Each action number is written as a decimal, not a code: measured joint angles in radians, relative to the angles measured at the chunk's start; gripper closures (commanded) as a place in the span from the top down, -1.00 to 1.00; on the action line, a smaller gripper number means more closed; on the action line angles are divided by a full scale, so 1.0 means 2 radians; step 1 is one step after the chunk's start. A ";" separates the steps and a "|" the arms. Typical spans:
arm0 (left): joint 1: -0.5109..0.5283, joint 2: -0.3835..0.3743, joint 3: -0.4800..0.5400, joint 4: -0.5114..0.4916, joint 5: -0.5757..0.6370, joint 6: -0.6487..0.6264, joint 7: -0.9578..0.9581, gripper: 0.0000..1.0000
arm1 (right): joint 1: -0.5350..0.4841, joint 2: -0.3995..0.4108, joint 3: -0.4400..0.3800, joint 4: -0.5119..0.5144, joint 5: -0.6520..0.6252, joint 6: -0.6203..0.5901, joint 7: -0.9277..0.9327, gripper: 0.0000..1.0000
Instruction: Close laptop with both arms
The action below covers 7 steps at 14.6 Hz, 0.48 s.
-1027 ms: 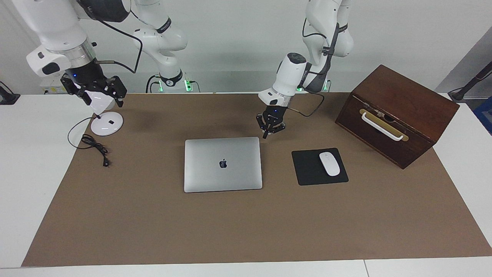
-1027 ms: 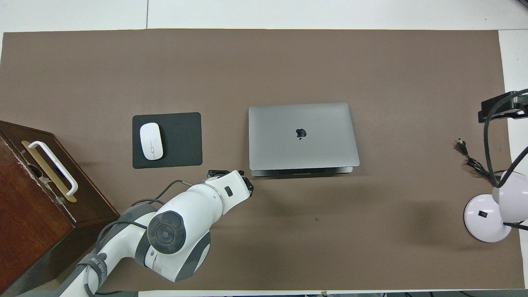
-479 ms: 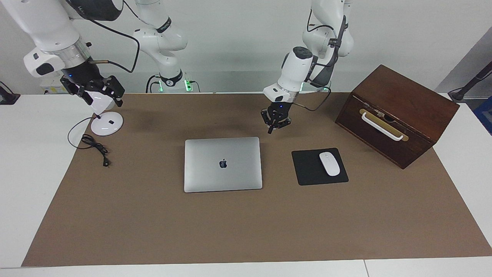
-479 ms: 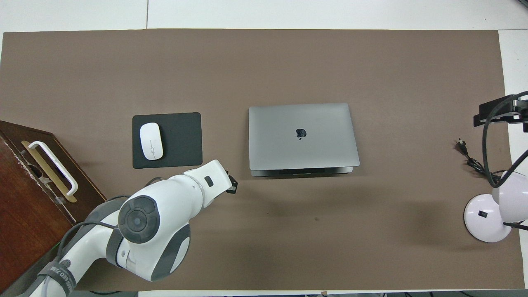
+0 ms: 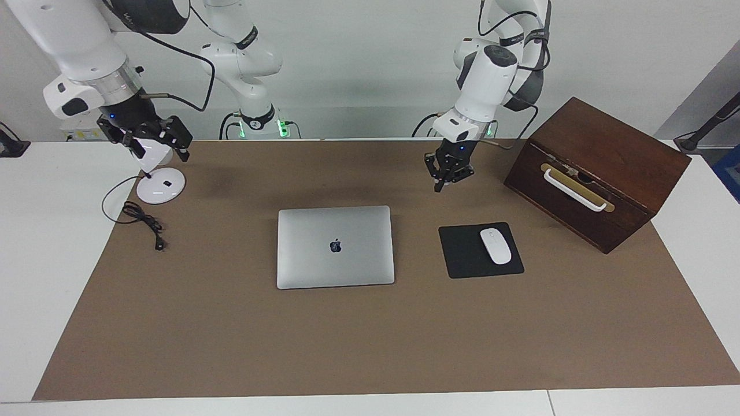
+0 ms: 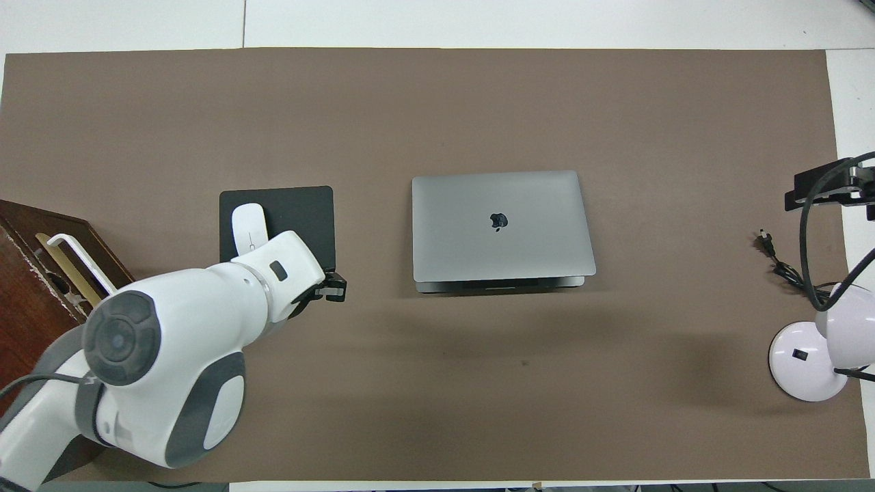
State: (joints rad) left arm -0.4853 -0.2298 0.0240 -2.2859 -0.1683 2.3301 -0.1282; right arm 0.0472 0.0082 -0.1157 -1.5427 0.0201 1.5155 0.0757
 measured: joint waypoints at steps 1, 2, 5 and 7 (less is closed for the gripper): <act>0.011 -0.004 0.000 0.014 0.008 -0.022 0.000 -1.00 | 0.000 0.000 -0.001 0.000 0.000 0.000 0.000 1.00; 0.021 -0.007 0.000 0.028 0.016 -0.045 0.000 -1.00 | 0.000 0.000 -0.002 0.000 0.000 0.000 0.000 1.00; 0.046 -0.010 0.001 0.064 0.045 -0.105 0.001 -1.00 | 0.000 0.000 -0.004 0.000 0.000 0.000 0.000 1.00; 0.064 -0.012 0.001 0.075 0.055 -0.129 0.009 -0.26 | 0.000 0.000 -0.005 0.000 0.000 0.000 0.000 1.00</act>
State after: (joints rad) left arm -0.3566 -0.2539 0.0253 -2.1355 -0.0588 2.0726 -0.1112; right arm 0.0470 0.0076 -0.1254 -1.5433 0.0201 1.5154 0.0757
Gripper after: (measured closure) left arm 0.991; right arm 0.000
